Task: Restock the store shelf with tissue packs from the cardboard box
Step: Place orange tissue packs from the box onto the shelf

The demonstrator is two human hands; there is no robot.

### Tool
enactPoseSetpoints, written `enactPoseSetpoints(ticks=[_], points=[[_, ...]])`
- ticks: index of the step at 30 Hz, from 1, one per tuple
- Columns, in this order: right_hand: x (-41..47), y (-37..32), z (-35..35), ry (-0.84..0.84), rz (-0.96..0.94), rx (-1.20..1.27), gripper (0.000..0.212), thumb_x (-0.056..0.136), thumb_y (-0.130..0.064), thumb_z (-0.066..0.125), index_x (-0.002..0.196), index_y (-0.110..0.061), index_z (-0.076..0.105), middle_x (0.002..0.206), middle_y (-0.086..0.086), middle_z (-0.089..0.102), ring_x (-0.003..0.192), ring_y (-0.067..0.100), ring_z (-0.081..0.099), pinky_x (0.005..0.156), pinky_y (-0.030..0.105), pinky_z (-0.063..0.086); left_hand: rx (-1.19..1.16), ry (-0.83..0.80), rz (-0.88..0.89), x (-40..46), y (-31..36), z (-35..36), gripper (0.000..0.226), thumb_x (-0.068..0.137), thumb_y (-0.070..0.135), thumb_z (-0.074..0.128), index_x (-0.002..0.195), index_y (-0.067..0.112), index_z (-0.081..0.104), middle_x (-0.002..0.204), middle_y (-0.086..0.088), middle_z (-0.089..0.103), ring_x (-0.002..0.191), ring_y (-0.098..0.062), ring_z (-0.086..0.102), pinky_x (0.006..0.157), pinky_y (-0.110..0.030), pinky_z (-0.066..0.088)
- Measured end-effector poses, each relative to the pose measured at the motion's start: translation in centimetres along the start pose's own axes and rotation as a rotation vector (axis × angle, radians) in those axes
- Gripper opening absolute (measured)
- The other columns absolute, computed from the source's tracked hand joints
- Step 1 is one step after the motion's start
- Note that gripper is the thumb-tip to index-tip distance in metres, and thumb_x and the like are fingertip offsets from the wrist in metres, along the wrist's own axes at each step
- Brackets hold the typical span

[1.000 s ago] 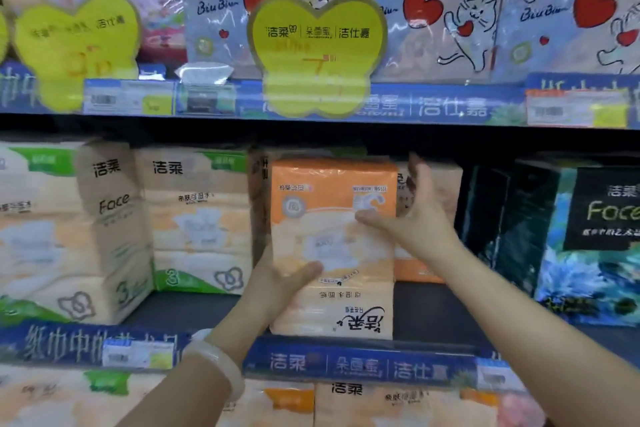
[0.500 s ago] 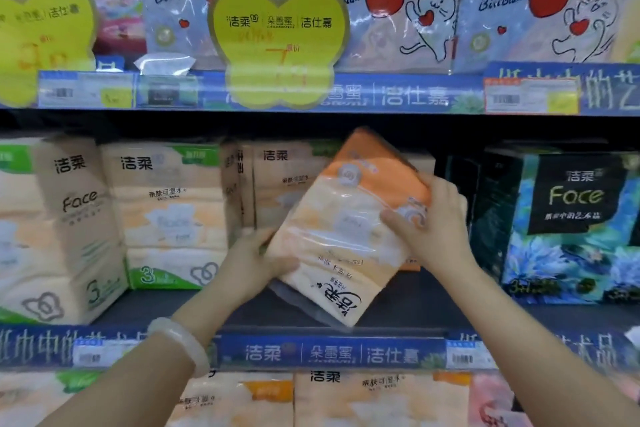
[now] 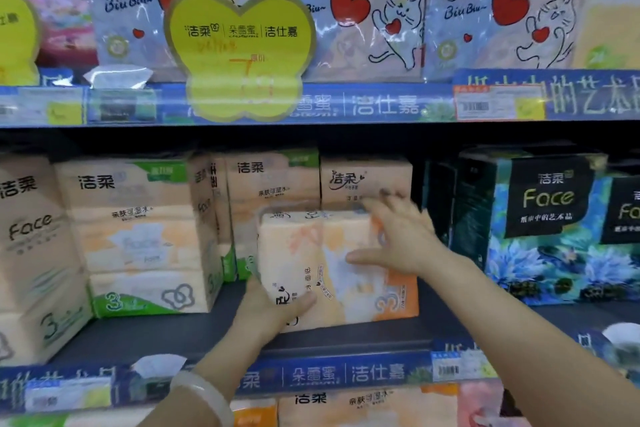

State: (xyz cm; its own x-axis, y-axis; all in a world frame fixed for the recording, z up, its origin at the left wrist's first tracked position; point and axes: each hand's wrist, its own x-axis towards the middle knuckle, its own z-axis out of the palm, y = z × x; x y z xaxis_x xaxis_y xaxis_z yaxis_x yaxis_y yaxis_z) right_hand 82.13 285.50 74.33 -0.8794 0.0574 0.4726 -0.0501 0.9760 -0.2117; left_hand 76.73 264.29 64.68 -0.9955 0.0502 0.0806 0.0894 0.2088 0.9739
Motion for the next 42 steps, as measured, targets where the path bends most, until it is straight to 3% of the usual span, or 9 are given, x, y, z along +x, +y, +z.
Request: enactPoseSetpoints(ticks=[4, 9, 12, 15, 18, 24, 30, 33, 42], points=[[-0.1, -0.7, 1.0, 0.110, 0.106, -0.025, 0.074, 0.071, -0.067, 0.062, 0.134, -0.033, 0.044, 0.139, -0.005, 0.044, 0.130, 0.023, 0.030, 0.102, 0.047, 0.036, -0.013, 0.079, 0.114, 0.4, 1.1, 1.3, 0.047, 0.074, 0.029, 0.079, 0.115, 0.016, 0.061, 0.108, -0.002, 0.071, 0.094, -0.020, 0.067, 0.089, -0.042, 0.054], [-1.9, 1.0, 1.3, 0.391, 0.327, 0.471, 0.064, 0.073, -0.056, 0.069, 0.126, -0.025, 0.051, 0.124, -0.005, 0.051, 0.124, 0.021, 0.037, 0.091, 0.036, 0.039, 0.191, 0.308, 0.498, -1.0, 7.8, 1.4, 0.060, 0.073, 0.036, 0.077, 0.124, 0.019, 0.050, 0.108, 0.009, 0.058, 0.102, -0.015, 0.055, 0.082, -0.032, 0.046], [-3.1, 2.4, 3.2, 0.344, 0.514, 0.785, 0.078, 0.063, -0.076, 0.059, 0.118, -0.020, 0.051, 0.112, -0.001, 0.056, 0.111, 0.025, 0.053, 0.089, 0.044, 0.049, 0.266, 0.294, 0.713, -0.2, 12.2, 2.4, 0.073, 0.069, 0.033, 0.081, 0.130, 0.017, 0.043, 0.120, 0.005, 0.055, 0.114, -0.016, 0.049, 0.088, -0.029, 0.038], [-4.2, 4.3, 3.4, 0.199, 0.605, 0.839, 0.069, 0.076, -0.065, 0.059, 0.111, -0.007, 0.047, 0.102, 0.005, 0.055, 0.083, 0.019, 0.057, 0.081, 0.040, 0.049, 0.149, 0.226, 0.536, 1.2, 11.2, 4.2, 0.090, 0.061, 0.031, 0.087, 0.129, 0.010, 0.031, 0.132, -0.009, 0.044, 0.125, -0.024, 0.040, 0.100, -0.030, 0.036], [-4.5, 6.9, 2.0, -0.033, 0.546, 0.750, 0.065, 0.069, -0.049, 0.075, 0.110, -0.002, 0.057, 0.098, 0.003, 0.065, 0.091, 0.021, 0.064, 0.082, 0.036, 0.052, -0.038, -0.070, 0.203, 1.4, 7.6, 6.2, 0.118, 0.065, 0.034, 0.085, 0.148, 0.013, 0.005, 0.143, -0.005, 0.040, 0.129, -0.021, 0.042, 0.104, -0.029, 0.038], [-0.8, 9.2, 1.8, -0.018, 0.452, 1.123, 0.122, 0.034, -0.069, 0.084, 0.137, -0.025, 0.038, 0.132, 0.001, 0.058, 0.117, 0.020, 0.059, 0.105, 0.044, 0.044, -0.170, -0.275, 0.167, 2.3, 6.3, 7.1, 0.115, 0.070, 0.045, 0.072, 0.151, 0.016, -0.004, 0.142, 0.009, 0.033, 0.133, -0.009, 0.036, 0.107, -0.024, 0.031], [0.7, 6.7, 4.0, -0.087, 0.299, 1.336, 0.102, 0.040, -0.047, 0.088, 0.130, -0.026, 0.046, 0.119, 0.001, 0.067, 0.104, 0.017, 0.067, 0.088, 0.032, 0.053, -0.285, -0.233, 0.154, 4.7, 5.4, 7.0, 0.105, 0.034, 0.067, 0.084, 0.125, 0.021, 0.056, 0.115, 0.001, 0.070, 0.105, -0.018, 0.067, 0.100, -0.042, 0.048], [1.4, 6.7, 4.6, 0.017, 0.293, 1.313, 0.077, 0.049, -0.043, 0.081, 0.118, -0.027, 0.052, 0.113, -0.001, 0.067, 0.099, 0.012, 0.066, 0.081, 0.026, 0.052, -0.309, -0.237, 0.149, 5.0, 5.1, 7.2, 0.101, 0.036, 0.069, 0.084, 0.122, 0.024, 0.058, 0.115, 0.002, 0.071, 0.107, -0.019, 0.066, 0.101, -0.043, 0.047], [1.6, 7.9, 5.2, 0.041, 0.237, 1.315, 0.115, 0.026, -0.062, 0.088, 0.128, -0.021, 0.054, 0.114, 0.003, 0.071, 0.103, 0.020, 0.068, 0.096, 0.041, 0.050, -0.354, -0.280, 0.116, 5.1, 4.7, 8.2, 0.099, 0.042, 0.064, 0.086, 0.126, 0.023, 0.055, 0.114, 0.000, 0.071, 0.107, -0.022, 0.067, 0.099, -0.047, 0.048]])
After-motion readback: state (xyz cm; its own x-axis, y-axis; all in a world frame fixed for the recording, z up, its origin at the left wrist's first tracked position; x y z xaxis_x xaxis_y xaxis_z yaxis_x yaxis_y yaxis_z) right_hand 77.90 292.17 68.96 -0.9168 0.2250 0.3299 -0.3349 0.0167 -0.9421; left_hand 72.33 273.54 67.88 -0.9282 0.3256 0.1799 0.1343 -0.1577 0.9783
